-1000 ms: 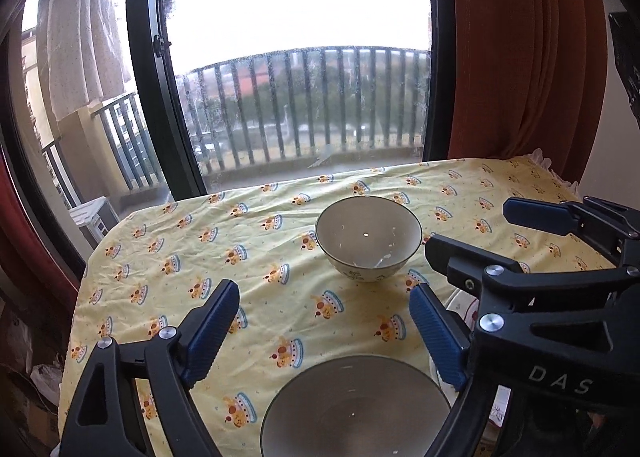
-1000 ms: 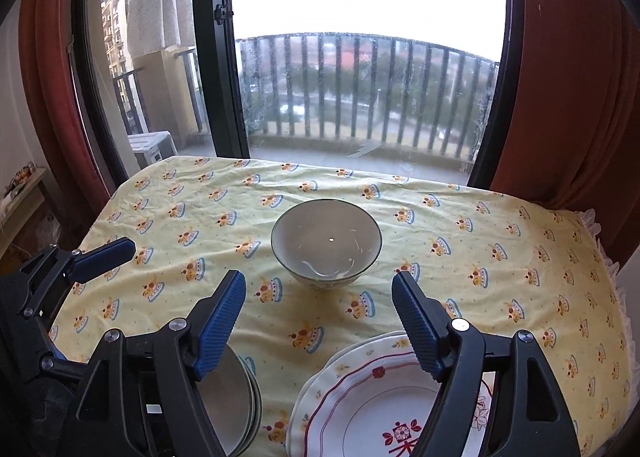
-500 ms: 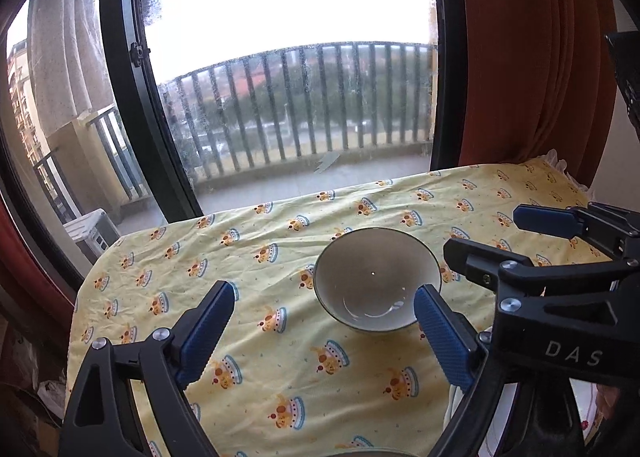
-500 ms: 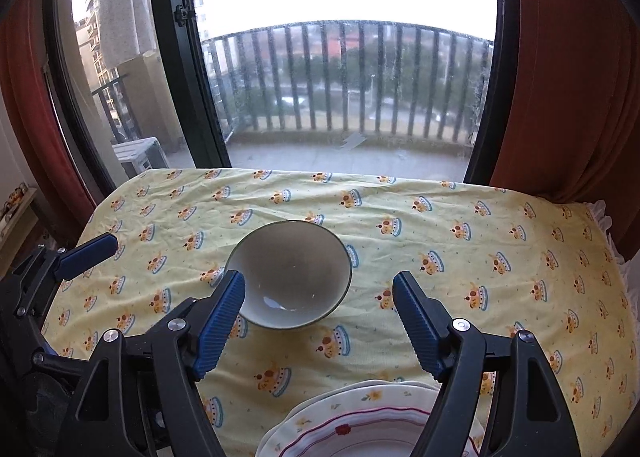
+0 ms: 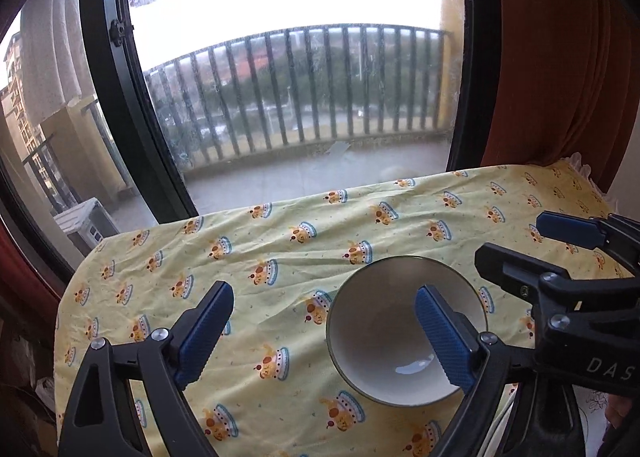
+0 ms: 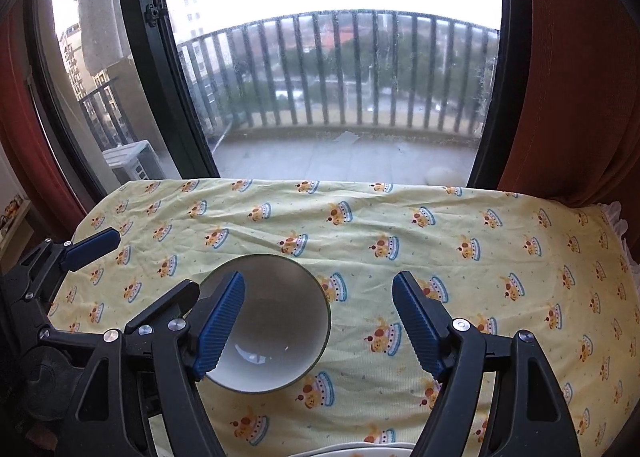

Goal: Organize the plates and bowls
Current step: 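Grasp the small cream bowl's rim with both grippers, then lift the small cream bowl off the cloth with both grippers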

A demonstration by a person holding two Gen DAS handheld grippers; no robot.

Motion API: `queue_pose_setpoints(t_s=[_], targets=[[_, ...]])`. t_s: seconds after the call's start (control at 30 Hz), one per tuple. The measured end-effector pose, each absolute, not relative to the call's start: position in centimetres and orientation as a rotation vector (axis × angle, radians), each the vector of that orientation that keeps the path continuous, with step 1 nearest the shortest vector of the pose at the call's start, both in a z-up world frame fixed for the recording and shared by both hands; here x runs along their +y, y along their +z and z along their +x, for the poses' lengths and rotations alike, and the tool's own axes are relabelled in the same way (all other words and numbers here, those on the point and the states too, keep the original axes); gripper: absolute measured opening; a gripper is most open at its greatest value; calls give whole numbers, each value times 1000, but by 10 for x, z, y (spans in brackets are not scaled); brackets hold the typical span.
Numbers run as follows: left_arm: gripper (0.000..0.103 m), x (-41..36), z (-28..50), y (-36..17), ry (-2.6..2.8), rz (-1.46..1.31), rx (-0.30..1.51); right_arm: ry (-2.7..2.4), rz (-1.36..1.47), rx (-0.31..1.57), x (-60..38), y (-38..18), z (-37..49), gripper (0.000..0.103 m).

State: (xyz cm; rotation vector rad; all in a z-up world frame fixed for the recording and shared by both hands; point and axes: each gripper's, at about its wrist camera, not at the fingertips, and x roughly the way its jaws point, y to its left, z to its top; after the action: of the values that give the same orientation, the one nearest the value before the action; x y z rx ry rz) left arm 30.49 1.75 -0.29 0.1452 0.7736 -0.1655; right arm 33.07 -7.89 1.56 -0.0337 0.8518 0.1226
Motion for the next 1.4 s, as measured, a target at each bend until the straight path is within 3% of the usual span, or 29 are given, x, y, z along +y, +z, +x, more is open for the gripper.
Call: queue_pose_setpoints(t_s=[0.17,0.4,0.47,0.57,0.73,0.87,1.03,1.4], targets=[[90,18,322,-30,-186,164,855,109,-38,885,-81,-7,345,78],[79,14,328,-41,-243,136,905,116,-38,918,-81,-31,353,66],[72,14,330,-43,-261,128,922,116,-33,913,-81,-33,353,64],[68,13,331,-44,-278,126,939,128,-35,924,-79,-35,355,54],[59,7,329,-41,-301,206,923,154,-61,924,-74,-34,353,47],[45,1,332,-47,-357,267,940,164,-78,948,-70,-42,354,40],[31,6,339,-55,-386,253,983,165,-91,980,-68,-54,356,25],[30,1,335,-75,-412,314,994,139,-143,1018,-66,-68,357,18]])
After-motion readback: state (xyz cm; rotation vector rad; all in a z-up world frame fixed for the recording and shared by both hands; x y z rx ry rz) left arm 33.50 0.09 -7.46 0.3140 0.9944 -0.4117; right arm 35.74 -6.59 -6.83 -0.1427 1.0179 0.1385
